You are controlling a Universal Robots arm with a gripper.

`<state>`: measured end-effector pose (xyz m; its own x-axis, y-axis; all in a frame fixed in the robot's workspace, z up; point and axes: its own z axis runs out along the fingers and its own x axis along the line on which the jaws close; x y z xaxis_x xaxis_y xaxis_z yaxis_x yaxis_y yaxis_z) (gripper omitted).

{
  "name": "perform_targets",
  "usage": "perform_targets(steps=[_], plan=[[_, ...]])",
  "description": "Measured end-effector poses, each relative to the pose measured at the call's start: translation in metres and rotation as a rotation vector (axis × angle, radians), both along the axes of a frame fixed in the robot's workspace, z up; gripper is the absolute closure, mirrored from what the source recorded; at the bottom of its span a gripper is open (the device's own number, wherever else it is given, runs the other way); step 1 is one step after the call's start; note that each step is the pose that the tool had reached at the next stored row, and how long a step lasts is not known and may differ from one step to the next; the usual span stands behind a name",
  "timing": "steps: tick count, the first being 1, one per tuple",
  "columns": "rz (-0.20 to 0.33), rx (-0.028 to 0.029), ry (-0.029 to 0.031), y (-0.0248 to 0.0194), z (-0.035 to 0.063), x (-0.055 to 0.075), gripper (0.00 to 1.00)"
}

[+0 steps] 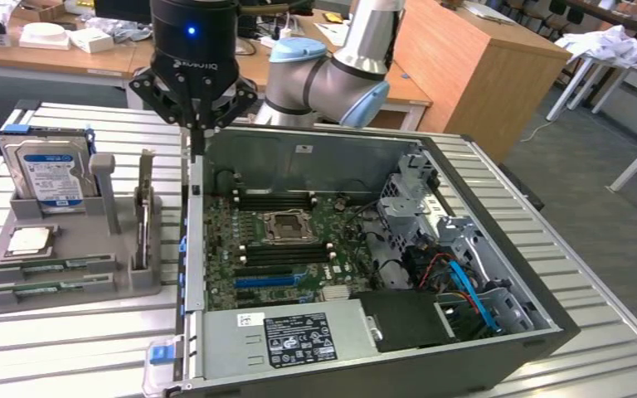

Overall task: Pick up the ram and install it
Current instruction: 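Reach for the ram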

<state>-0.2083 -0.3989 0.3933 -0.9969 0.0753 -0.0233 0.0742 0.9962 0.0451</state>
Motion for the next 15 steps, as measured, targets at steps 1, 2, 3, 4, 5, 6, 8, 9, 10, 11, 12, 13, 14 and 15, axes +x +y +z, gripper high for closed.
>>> perform_targets(steps=[1,2,3,4,5,6,8,9,10,11,12,13,14,15], plan=[[0.000,0.0001,0.0000,0.0000,0.0000,-0.0008,0.90],[0.000,0.0000,0.0000,0.0000,0.0000,-0.0015,0.90],[0.000,0.0000,0.0000,0.0000,0.0000,-0.0023,0.90],[0.000,0.0001,0.0000,0.0000,0.0000,-0.0030,0.90],[0.000,0.0000,0.0000,0.0000,0.0000,-0.0037,0.90],[0.000,0.0000,0.0000,0.0000,0.0000,-0.0044,0.90],[0.000,0.0001,0.0000,0.0000,0.0000,-0.0058,0.90],[0.000,0.0001,0.0000,0.0000,0.0000,-0.0065,0.90],[0.000,0.0001,0.0000,0.0000,0.0000,-0.0072,0.90],[0.000,0.0000,0.0000,0.0000,0.0000,-0.0078,0.90],[0.000,0.0001,0.0000,0.0000,0.0000,-0.0085,0.90],[0.000,0.0000,0.0000,0.0000,0.0000,-0.0091,0.90],[0.000,0.0001,0.0000,0.0000,0.0000,-0.0098,0.90],[0.000,0.0001,0.0000,0.0000,0.0000,-0.0106,0.90]])
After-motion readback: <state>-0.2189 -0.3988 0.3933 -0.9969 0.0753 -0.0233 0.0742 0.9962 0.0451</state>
